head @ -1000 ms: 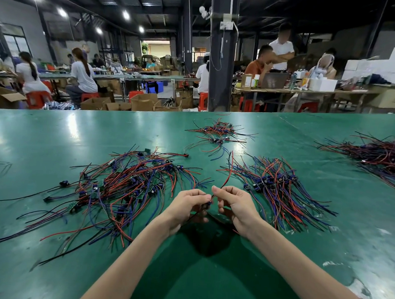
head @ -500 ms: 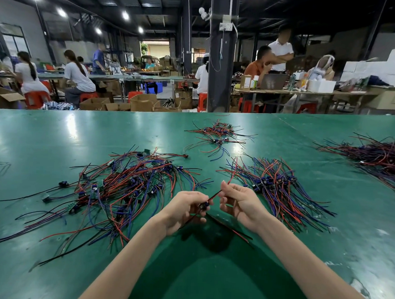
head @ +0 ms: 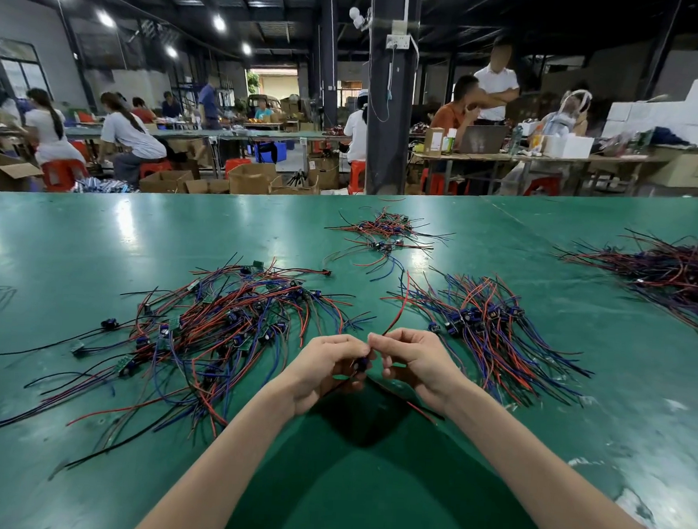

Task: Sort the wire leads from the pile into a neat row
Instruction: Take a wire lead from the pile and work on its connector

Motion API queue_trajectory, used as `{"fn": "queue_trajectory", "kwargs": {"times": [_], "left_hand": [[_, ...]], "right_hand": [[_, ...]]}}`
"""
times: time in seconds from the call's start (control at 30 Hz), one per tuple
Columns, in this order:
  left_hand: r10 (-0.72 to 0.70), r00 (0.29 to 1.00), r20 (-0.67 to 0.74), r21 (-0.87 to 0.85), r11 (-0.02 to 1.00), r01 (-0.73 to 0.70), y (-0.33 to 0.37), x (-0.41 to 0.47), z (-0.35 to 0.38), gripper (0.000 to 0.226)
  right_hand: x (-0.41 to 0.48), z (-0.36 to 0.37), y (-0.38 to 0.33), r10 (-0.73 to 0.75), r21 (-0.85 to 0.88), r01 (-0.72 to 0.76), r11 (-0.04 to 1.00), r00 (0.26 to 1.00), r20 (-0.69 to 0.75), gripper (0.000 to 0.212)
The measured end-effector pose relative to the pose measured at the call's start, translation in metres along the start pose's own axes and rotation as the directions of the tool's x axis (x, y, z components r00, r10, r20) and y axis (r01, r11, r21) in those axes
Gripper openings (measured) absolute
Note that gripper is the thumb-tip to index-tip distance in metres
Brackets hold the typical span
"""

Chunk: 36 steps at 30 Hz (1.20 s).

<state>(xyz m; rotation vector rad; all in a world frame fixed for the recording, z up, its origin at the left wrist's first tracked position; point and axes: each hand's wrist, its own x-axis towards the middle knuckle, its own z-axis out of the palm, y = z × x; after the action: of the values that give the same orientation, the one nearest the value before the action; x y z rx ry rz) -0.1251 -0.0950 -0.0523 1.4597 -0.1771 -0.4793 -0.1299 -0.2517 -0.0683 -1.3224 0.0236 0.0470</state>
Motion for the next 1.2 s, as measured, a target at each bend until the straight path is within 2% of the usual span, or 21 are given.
{"fn": "queue_trajectory", "kwargs": {"times": [0.27, 0.4, 0.47, 0.53, 0.77, 0.87, 0.93, 1.0, 1.1, 1.2], "left_hand": [[-0.024, 1.0, 0.015, -0.024, 0.999, 0.024, 0.0, 0.002, 0.001, 0.014], [-0.047, 0.998, 0.03, -0.014, 0.999, 0.047, 0.0, 0.002, -0.001, 0.016], [-0.081, 0.997, 0.02, -0.023, 0.996, 0.081, -0.001, 0.001, -0.002, 0.017], [-0.105, 0.994, 0.015, -0.038, 0.994, 0.106, -0.001, 0.001, -0.002, 0.019], [-0.143, 0.989, 0.041, -0.045, 0.988, 0.145, 0.0, 0.0, -0.002, 0.024], [-0.133, 0.991, 0.01, -0.123, 0.983, 0.133, 0.003, 0.001, -0.003, 0.022], [-0.134, 0.991, 0.0, -0.175, 0.976, 0.132, 0.004, 0.001, -0.003, 0.021], [-0.134, 0.991, -0.009, -0.185, 0.974, 0.13, 0.004, 0.0, -0.002, 0.02], [-0.125, 0.992, -0.02, -0.169, 0.978, 0.12, 0.005, 0.0, -0.001, 0.013], [-0.141, 0.99, -0.002, -0.191, 0.972, 0.138, 0.006, -0.001, -0.003, 0.02]], "right_hand": [[0.004, -0.001, -0.002, 0.083, 0.153, -0.08, 0.985, 0.996, -0.015, 0.025], [0.01, -0.006, -0.009, 0.148, 0.324, -0.123, 0.938, 0.988, -0.053, 0.016], [0.014, -0.017, -0.017, 0.175, 0.422, -0.109, 0.9, 0.977, -0.121, 0.017], [0.016, -0.03, -0.021, 0.165, 0.434, -0.07, 0.898, 0.969, -0.184, 0.018], [0.017, -0.033, -0.026, 0.138, 0.5, -0.007, 0.866, 0.965, -0.225, 0.016], [0.008, -0.029, -0.024, 0.132, 0.333, -0.077, 0.94, 0.98, -0.146, 0.016], [0.001, -0.018, -0.017, 0.137, 0.157, -0.135, 0.978, 0.991, -0.002, 0.016], [-0.005, -0.003, -0.009, 0.166, 0.059, -0.174, 0.983, 0.98, 0.113, 0.012], [-0.006, 0.011, -0.002, 0.168, 0.006, -0.17, 0.985, 0.979, 0.113, 0.005], [-0.003, 0.009, -0.003, 0.142, 0.089, -0.146, 0.985, 0.988, 0.057, 0.006]]}}
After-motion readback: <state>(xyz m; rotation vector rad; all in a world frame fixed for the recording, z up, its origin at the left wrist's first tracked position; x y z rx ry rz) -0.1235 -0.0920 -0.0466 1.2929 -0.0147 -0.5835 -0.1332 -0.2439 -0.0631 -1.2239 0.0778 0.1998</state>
